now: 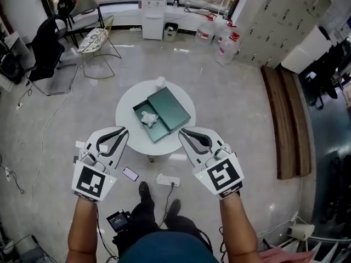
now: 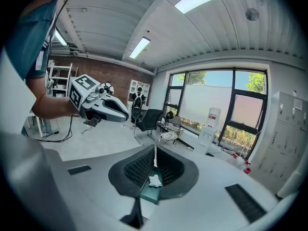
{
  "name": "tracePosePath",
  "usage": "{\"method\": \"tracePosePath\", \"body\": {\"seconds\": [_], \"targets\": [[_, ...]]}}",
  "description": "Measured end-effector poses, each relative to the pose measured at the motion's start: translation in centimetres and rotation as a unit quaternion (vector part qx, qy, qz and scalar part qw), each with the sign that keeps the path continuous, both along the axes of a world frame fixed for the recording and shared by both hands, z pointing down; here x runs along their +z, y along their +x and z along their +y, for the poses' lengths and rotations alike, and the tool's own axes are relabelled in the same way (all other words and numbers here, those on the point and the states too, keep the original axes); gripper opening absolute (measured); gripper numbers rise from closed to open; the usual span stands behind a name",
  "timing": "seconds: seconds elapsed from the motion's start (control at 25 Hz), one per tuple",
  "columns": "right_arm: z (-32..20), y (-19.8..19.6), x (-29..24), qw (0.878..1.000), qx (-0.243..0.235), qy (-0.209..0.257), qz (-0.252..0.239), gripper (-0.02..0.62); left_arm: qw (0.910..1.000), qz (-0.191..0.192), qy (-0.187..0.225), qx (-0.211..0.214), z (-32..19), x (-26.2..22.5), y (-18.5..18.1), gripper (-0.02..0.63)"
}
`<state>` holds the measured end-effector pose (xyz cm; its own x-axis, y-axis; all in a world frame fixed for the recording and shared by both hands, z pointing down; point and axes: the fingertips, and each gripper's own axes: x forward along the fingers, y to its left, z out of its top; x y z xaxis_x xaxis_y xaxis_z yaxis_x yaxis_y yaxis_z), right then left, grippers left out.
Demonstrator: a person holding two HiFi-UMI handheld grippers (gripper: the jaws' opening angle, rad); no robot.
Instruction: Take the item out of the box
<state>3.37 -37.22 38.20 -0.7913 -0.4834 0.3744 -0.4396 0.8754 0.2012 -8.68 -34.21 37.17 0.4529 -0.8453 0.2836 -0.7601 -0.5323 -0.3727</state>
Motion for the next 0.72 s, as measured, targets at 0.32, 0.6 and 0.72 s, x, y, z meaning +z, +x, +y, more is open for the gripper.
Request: {"method": "tracePosePath", "body": {"seconds": [0.32, 0.6, 0.72], "targets": [[-5.5, -5.4, 6.4, 0.999, -0.022, -0.027, 0.023, 0.041, 0.9995, -0.002, -0.028, -0.012, -4.6, 5.4, -5.2, 0.037], [-10.2, -10.8, 14.0, 0.997, -0.045, -0.057, 0.041, 0.041, 0.9982, -0.001, -0.056, -0.020, -8.2, 11.8, -9.7, 0.037], [-12.0, -12.6, 17.4, 0.995, -0.053, -0.070, 0.055, 0.041, 0.9974, 0.001, -0.068, -0.022, -9.4, 14.3, -11.1, 0.037]]}}
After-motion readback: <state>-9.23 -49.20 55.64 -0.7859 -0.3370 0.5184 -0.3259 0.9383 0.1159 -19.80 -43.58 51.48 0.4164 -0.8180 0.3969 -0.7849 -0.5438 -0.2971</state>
